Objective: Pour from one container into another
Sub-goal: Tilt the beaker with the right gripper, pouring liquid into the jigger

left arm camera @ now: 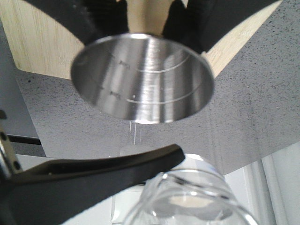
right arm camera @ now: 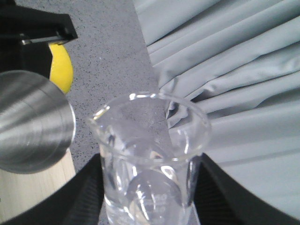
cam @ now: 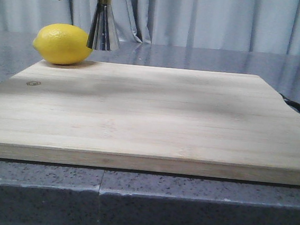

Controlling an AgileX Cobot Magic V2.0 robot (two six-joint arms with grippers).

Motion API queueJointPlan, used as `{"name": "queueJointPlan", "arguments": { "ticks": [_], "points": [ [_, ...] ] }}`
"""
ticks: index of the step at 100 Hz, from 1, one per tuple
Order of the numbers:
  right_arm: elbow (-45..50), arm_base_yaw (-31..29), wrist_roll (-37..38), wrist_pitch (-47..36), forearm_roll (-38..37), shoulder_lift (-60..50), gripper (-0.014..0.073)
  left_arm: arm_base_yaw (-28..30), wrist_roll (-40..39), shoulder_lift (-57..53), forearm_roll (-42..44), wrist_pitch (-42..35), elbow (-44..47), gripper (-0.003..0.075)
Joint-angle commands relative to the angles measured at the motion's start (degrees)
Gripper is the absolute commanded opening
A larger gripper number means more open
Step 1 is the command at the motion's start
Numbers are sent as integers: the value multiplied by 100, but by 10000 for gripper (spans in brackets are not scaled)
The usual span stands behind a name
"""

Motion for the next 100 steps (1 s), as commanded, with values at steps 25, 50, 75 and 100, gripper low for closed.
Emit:
{"name": "queueJointPlan", "arguments": {
  "ticks": [25,50,75,100],
  "points": [
    [-206,272,-10,-66,-805,-202,301,-44,-44,-265,-515,563,-181,260],
    [-206,312,-10,74,-1070,-202,301,-44,-44,-265,-515,563,-181,260],
    [-206,316,-10,126,-1222,-202,301,-44,-44,-265,-515,563,-181,260],
    [-206,316,-10,126,-1511,-202,301,-44,-44,-265,-515,563,-181,260]
  ]
}}
